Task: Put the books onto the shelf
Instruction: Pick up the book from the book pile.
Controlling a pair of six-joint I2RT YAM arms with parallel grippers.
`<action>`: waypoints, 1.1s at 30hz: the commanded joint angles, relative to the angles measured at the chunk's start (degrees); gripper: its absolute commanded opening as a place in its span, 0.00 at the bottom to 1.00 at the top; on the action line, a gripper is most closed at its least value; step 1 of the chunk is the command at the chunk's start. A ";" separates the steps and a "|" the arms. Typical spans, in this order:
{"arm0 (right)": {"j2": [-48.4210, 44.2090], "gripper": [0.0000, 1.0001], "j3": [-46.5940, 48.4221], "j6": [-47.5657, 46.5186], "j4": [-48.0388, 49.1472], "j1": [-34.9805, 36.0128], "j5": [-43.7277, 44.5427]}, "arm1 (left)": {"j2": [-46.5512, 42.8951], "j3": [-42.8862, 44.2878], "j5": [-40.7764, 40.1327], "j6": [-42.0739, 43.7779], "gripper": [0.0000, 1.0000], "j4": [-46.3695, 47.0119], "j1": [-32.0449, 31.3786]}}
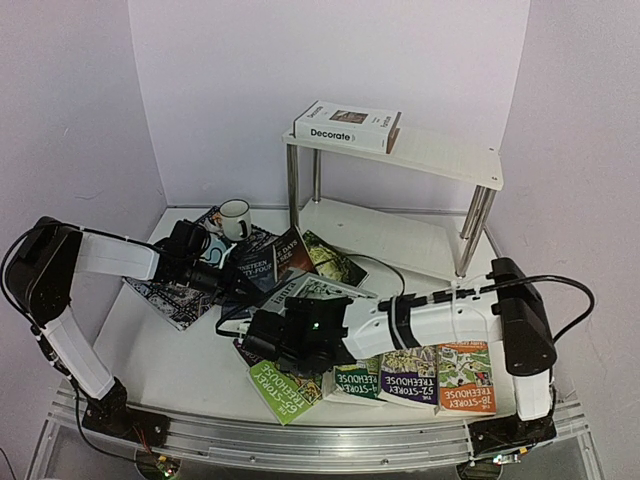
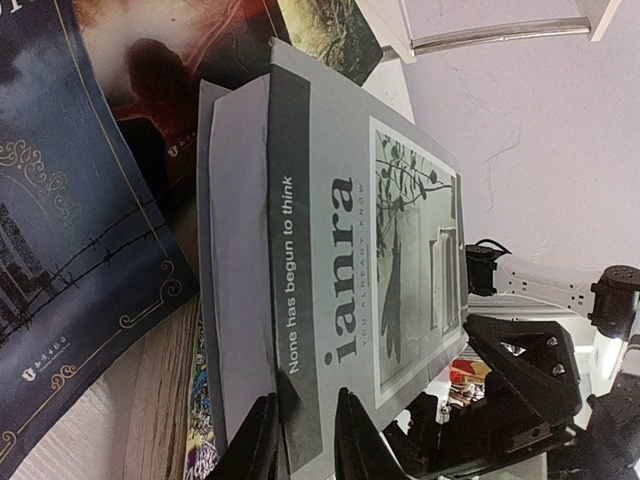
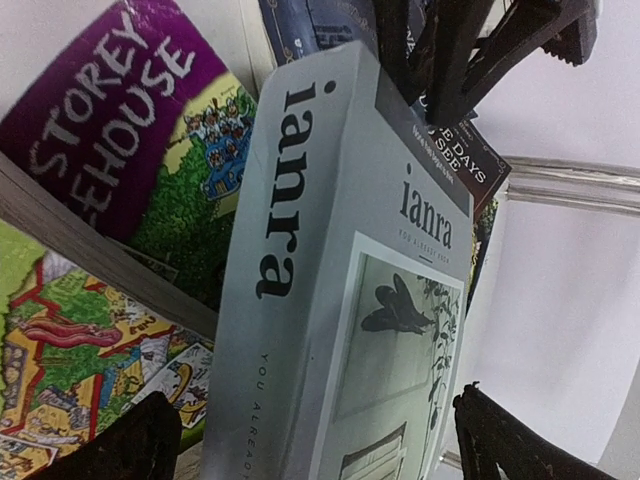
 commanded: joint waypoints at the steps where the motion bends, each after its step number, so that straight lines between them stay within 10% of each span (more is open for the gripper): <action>1: 3.09 0.95 2.50 -1.97 -1.68 0.18 8.24 | -2.01 -0.04 1.58 -0.17 0.22 1.00 -0.42; 9: 8.33 0.86 3.32 -3.61 1.13 1.24 18.27 | -2.28 0.15 1.33 -0.08 0.22 0.96 -0.76; 19: 4.26 0.44 -2.31 -7.39 8.19 2.46 18.92 | -5.19 0.44 -0.81 -0.07 0.23 0.48 -0.75; 23: 0.79 0.29 -4.83 -8.89 10.07 3.14 17.68 | -11.08 1.97 -6.42 0.31 0.32 -0.60 -0.75; 33: -13.14 0.28 -12.81 -18.67 17.61 4.76 16.38 | -27.74 9.72 -30.16 7.04 0.62 -10.23 -0.46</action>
